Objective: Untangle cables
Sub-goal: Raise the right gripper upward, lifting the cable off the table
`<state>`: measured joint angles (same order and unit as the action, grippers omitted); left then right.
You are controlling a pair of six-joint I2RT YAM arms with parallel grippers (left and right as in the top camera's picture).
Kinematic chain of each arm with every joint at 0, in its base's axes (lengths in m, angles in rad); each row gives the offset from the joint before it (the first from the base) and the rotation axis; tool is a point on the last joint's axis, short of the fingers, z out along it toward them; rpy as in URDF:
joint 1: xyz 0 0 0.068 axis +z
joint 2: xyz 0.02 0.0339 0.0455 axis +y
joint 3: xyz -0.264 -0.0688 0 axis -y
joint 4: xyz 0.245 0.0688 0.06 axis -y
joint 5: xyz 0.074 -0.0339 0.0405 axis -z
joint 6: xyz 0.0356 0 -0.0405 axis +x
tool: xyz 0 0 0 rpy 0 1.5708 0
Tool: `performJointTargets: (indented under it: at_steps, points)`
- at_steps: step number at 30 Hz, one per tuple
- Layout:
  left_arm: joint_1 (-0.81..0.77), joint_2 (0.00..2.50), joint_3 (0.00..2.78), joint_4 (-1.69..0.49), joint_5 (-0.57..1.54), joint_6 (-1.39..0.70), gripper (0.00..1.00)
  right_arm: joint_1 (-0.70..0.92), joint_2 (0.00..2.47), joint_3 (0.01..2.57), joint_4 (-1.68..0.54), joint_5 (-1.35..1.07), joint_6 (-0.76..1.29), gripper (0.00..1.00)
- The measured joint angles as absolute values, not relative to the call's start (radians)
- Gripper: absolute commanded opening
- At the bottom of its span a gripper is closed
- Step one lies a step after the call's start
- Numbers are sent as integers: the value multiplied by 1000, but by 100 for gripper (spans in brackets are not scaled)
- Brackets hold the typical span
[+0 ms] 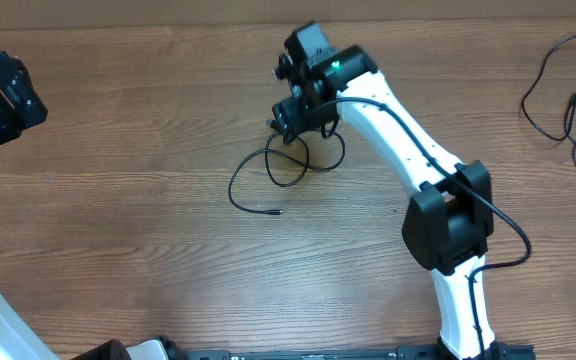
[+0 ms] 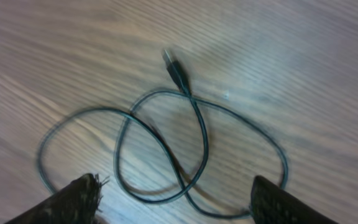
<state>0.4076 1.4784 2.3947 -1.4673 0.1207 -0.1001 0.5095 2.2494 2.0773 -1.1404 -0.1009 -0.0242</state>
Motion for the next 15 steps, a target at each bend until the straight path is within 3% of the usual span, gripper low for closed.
performJointTargets:
  at_steps: [15]
  points:
    - [408, 1478, 2395, -1468, 121, -100, 100, 507, 2270, 1796, -955, -101, -4, 80]
